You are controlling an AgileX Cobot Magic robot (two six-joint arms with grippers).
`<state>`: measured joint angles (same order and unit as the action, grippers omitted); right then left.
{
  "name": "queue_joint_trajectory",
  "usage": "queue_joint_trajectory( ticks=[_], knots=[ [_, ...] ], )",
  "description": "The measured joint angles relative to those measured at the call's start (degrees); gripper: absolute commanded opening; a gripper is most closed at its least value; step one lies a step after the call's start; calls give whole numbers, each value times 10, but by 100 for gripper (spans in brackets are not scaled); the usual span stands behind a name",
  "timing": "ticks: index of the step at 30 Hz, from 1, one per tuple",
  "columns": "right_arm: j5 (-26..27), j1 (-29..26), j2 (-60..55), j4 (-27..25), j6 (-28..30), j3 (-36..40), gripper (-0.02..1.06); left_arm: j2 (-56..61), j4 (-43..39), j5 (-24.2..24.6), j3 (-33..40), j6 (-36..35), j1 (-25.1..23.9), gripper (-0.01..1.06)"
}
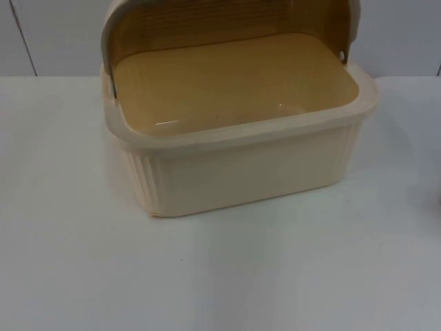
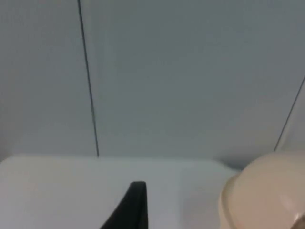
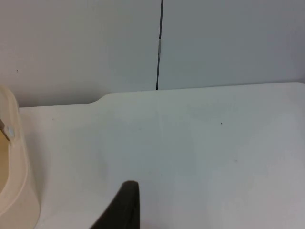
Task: Open the box lid with the left hand, place the block into the box with the right hand, then close the box lid with the left hand.
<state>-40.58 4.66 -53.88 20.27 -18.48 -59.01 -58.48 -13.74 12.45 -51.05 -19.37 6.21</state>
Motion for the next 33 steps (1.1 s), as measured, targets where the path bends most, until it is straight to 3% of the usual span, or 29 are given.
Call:
queue_joint_trajectory(
  ticks=[6, 8, 9, 11, 13, 15, 33],
  knots=[
    [0, 0, 0, 0, 1, 0, 105, 22, 2, -14, -33, -1, -1, 104],
    [-1, 0, 0, 0, 2, 0, 105, 23, 2, 35, -66, 0, -1, 104],
    [-1, 0, 0, 0, 2, 0, 105, 23, 2, 35, -66, 0, -1, 104],
    [-1, 0, 0, 0, 2, 0, 105, 6, 2, 124, -114, 33, -1, 104],
    [-1, 0, 0, 0, 1, 0, 105, -17, 17, 178, -152, 83, -1, 104],
    [-1, 0, 0, 0, 1, 0, 105, -32, 39, 198, -168, 102, -1, 104],
    [0, 0, -6, 0, 0, 0, 105, -39, 82, 232, -181, 130, -1, 104]
  ],
)
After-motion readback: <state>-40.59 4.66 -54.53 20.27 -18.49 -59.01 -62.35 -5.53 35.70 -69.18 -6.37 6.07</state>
